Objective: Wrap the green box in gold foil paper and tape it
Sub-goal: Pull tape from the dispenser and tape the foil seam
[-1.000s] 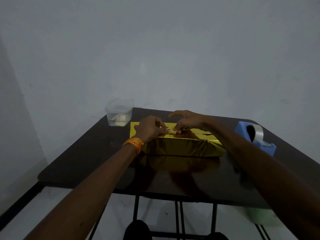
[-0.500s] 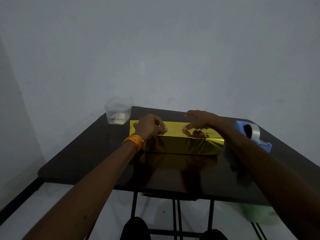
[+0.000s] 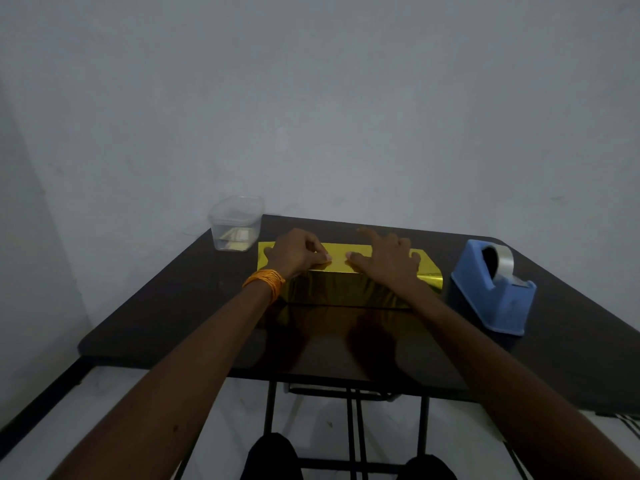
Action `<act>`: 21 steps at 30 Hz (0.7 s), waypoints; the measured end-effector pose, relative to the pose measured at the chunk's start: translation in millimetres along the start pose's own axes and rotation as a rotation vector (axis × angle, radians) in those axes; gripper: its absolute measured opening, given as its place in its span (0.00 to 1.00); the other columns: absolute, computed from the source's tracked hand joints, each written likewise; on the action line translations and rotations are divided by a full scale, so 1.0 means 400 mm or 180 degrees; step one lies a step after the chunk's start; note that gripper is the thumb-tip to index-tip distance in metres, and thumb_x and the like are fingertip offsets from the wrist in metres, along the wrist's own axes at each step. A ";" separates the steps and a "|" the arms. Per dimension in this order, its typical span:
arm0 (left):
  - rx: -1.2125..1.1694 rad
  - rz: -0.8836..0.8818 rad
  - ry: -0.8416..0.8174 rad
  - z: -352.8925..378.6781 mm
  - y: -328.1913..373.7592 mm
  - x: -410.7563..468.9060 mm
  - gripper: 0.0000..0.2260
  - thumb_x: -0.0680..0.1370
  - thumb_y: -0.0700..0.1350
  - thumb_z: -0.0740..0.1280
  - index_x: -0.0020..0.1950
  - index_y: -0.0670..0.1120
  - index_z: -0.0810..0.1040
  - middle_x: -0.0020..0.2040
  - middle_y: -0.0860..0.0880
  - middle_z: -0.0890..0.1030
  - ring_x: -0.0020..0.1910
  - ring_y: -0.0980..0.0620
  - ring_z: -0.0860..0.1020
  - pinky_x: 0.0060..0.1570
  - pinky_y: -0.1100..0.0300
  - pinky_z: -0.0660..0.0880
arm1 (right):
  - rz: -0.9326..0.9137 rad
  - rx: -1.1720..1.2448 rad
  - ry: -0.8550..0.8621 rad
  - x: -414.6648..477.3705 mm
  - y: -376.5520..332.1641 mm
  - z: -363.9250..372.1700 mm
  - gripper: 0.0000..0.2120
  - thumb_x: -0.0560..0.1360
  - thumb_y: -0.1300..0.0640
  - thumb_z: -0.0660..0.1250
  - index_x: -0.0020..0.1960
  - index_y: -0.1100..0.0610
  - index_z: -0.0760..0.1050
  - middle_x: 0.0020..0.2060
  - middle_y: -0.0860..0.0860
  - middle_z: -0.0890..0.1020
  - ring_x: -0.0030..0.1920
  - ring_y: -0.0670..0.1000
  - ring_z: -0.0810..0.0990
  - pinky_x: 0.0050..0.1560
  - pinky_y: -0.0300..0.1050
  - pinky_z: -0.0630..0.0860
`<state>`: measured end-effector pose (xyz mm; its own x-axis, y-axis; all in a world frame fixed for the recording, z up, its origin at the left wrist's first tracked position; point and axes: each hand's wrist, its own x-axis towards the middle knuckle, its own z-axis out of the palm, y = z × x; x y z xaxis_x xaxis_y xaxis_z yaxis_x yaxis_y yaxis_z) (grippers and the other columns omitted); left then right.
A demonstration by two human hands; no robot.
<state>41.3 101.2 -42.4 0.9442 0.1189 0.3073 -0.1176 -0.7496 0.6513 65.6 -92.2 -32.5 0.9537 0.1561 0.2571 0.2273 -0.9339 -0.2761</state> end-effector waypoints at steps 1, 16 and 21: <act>0.0008 0.0006 0.0005 0.001 0.002 -0.001 0.06 0.70 0.56 0.76 0.37 0.58 0.82 0.47 0.56 0.82 0.56 0.50 0.76 0.58 0.40 0.69 | 0.0041 0.0038 -0.0032 0.000 0.003 -0.005 0.32 0.76 0.35 0.63 0.76 0.39 0.58 0.74 0.59 0.64 0.75 0.63 0.58 0.69 0.68 0.58; 0.0646 -0.0275 0.0322 0.025 0.077 -0.019 0.18 0.70 0.66 0.69 0.39 0.52 0.78 0.50 0.51 0.81 0.63 0.42 0.71 0.60 0.43 0.63 | -0.0005 -0.0042 0.0404 -0.020 -0.005 0.019 0.27 0.77 0.38 0.61 0.74 0.43 0.63 0.71 0.58 0.69 0.73 0.62 0.61 0.70 0.69 0.55; 0.0630 -0.0378 0.0248 0.018 0.069 -0.016 0.14 0.67 0.62 0.74 0.39 0.53 0.77 0.51 0.52 0.80 0.62 0.43 0.72 0.57 0.44 0.62 | 0.0207 0.0090 0.0509 -0.029 0.035 0.029 0.22 0.78 0.41 0.58 0.72 0.42 0.65 0.71 0.57 0.69 0.74 0.61 0.60 0.72 0.71 0.50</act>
<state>34.2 75.2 -31.5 0.9202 0.2581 0.2943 0.0628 -0.8395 0.5398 60.1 -103.4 -49.9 0.9236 0.0402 0.3812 0.1736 -0.9306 -0.3223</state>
